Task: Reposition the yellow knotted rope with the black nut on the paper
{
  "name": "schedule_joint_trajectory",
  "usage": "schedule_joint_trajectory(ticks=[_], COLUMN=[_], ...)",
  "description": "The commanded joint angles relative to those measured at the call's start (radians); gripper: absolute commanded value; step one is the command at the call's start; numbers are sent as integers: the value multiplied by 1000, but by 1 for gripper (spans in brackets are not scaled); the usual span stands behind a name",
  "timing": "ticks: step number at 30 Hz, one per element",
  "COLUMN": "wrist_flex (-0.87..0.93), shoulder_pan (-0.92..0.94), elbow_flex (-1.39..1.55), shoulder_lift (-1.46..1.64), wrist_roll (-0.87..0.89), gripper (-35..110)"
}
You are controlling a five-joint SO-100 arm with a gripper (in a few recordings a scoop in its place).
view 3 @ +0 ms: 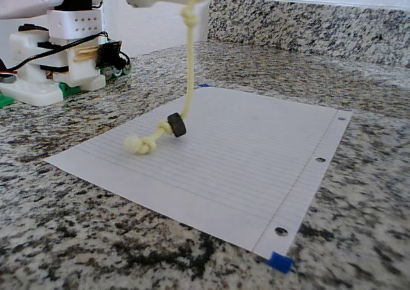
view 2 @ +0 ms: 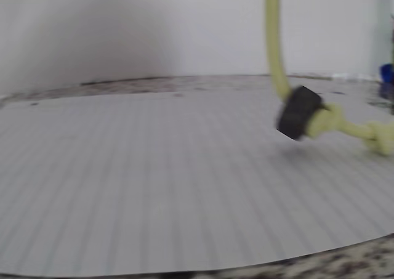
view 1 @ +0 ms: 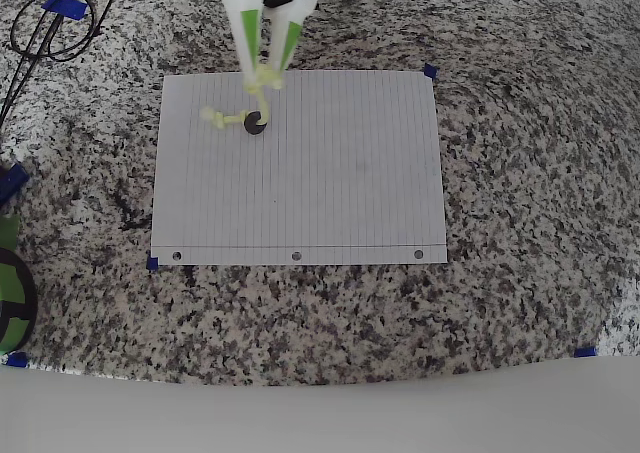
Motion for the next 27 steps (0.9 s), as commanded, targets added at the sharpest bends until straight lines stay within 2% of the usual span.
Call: schedule_joint_trajectory(ticks=[1, 7, 13, 22, 25, 27], wrist_flex=[29, 166, 218, 227, 229, 224], shoulder_pan=[-87, -172, -241, -334, -339, -359], elbow_flex=[-5, 5, 29, 84, 95, 95], shoulder_lift=[-3, -23, -28, -6, -6, -3], wrist_roll=[28, 229, 288, 275, 256, 179], gripper=[0, 0, 0, 4, 10, 22])
